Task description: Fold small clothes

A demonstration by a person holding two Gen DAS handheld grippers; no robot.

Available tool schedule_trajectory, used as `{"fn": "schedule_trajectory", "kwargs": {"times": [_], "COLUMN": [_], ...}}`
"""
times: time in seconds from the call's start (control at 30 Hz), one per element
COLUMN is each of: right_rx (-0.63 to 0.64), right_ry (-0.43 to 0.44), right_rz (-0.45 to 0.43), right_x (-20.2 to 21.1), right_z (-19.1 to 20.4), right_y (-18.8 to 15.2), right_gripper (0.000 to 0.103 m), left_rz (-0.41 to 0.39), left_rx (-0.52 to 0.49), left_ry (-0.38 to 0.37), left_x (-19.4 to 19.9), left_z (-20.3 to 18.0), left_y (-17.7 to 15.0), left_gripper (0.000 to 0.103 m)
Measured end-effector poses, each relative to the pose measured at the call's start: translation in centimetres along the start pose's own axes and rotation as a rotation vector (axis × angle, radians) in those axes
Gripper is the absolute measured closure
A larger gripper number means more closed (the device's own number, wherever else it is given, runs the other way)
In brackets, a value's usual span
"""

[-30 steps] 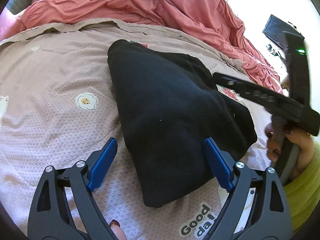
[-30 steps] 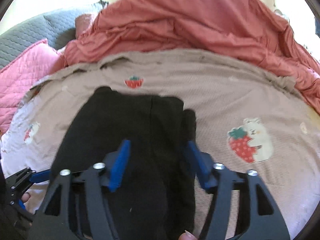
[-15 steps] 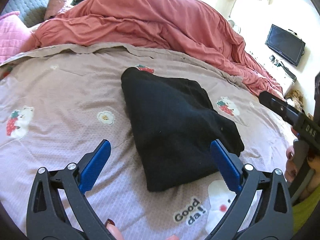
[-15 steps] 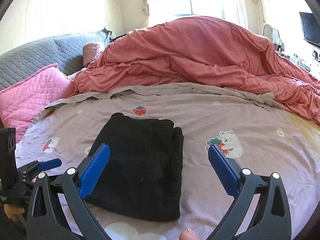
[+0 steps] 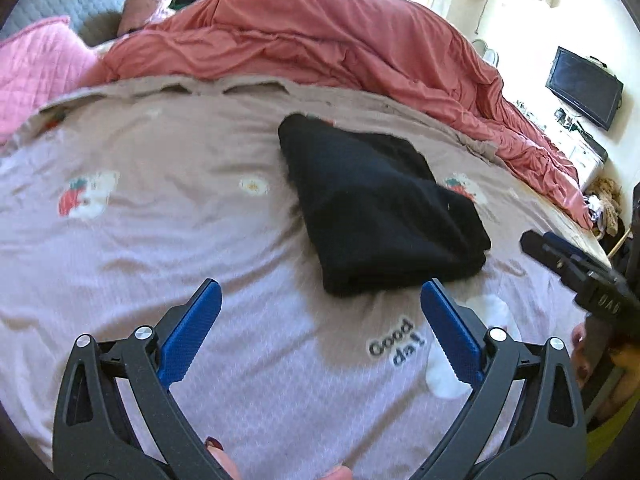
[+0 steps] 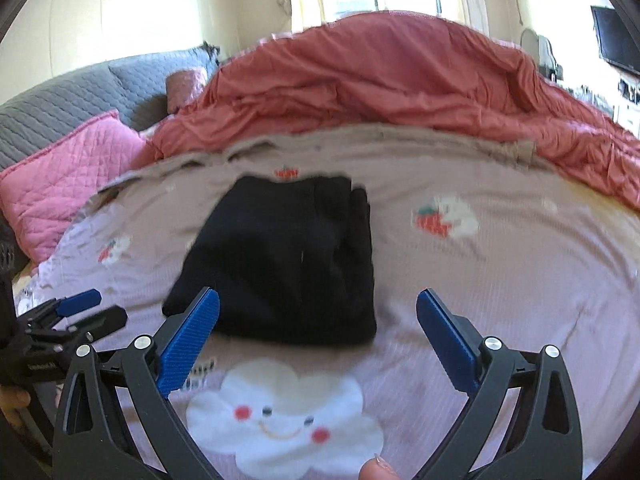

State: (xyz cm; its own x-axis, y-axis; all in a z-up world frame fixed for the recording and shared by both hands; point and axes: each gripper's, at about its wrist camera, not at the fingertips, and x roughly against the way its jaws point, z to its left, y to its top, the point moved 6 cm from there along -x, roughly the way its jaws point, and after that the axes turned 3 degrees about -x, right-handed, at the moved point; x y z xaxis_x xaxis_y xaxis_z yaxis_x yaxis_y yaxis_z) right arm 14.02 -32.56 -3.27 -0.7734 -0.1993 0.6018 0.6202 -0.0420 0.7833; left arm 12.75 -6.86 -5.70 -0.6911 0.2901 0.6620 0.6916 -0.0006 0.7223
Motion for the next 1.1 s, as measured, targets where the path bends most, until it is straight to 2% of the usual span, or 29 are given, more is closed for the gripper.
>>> {"fn": "schedule_trajectory", "kwargs": {"times": [0.2,1.1], "right_rx": [0.000,0.011], "right_ry": [-0.017,-0.023], "right_rz": [0.049,0.081], "right_x": [-0.3,-0.6], "right_z": [0.4,-0.1], "right_y": [-1.8,-2.6], "right_gripper": [0.005,0.005], "left_rz": [0.035,0.047], "left_rx": [0.014,-0.002], "left_ry": [0.001,0.027], "left_x": [-0.1,-0.1], "left_z": [0.4,0.0], "left_y": [-1.3,-1.7], "left_gripper": [0.010,0.010]}}
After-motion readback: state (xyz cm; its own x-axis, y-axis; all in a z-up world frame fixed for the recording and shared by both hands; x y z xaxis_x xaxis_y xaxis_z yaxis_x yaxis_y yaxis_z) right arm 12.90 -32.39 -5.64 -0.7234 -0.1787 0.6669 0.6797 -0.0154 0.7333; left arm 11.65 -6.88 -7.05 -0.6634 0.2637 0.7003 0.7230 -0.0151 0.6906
